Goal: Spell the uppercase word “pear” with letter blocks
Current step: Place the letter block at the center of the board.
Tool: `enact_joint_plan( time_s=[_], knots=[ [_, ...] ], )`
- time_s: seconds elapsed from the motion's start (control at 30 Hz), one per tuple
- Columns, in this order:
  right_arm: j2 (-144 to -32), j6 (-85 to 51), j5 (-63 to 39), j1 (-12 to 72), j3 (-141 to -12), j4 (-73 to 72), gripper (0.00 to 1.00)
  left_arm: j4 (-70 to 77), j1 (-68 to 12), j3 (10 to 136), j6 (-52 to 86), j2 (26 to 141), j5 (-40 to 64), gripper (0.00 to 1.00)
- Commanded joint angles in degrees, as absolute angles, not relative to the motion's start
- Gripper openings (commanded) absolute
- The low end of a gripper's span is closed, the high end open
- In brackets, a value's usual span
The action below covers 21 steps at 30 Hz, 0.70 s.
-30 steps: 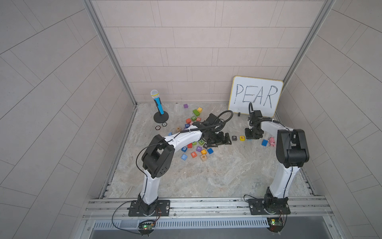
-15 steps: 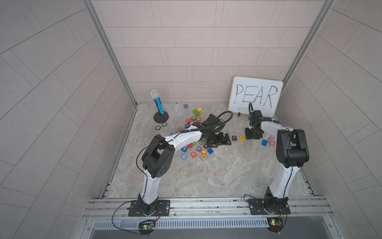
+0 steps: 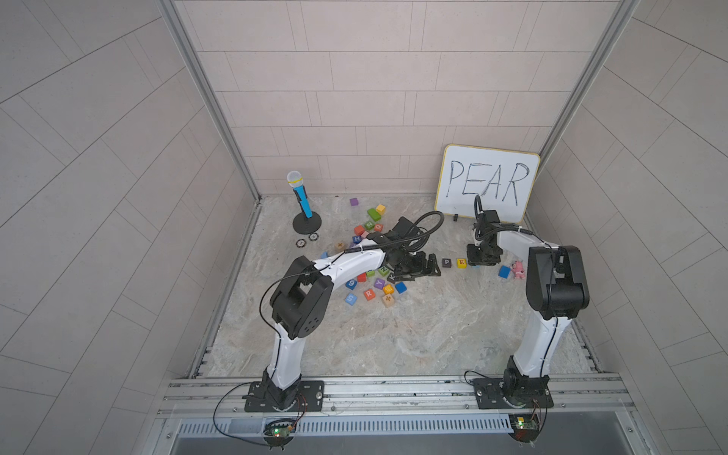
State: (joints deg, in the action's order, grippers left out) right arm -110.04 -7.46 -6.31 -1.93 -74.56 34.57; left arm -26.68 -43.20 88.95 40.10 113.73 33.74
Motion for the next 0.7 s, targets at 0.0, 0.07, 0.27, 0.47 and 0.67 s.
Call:
enact_joint_plan(
  time_s=[0.0,0.07,0.27,0.47,0.67],
  knots=[
    [-108.3,-7.6,-6.8,-2.2,-74.5,36.3,0.44,-26.3,-43.4,88.2,40.2,112.4,33.4,1.0],
    [-107.9,-7.6,-6.8,-2.2,-74.5,36.4,0.44,-26.3,-43.4,88.0,40.2,112.3,33.4,1.0],
    [-107.2,-7.6,-6.7,-2.2,-74.1,36.7,0.44,-26.2,-43.5,87.8,40.2,112.0,33.2,1.0],
    [-106.4,-7.7,-6.8,-2.2,-73.5,36.8,0.44,-26.2,-43.4,87.7,40.2,111.9,33.2,1.0],
    [-105.7,-7.7,-7.2,-2.2,-73.0,36.7,0.44,-26.1,-43.4,87.6,40.3,111.7,33.1,1.0]
  ],
)
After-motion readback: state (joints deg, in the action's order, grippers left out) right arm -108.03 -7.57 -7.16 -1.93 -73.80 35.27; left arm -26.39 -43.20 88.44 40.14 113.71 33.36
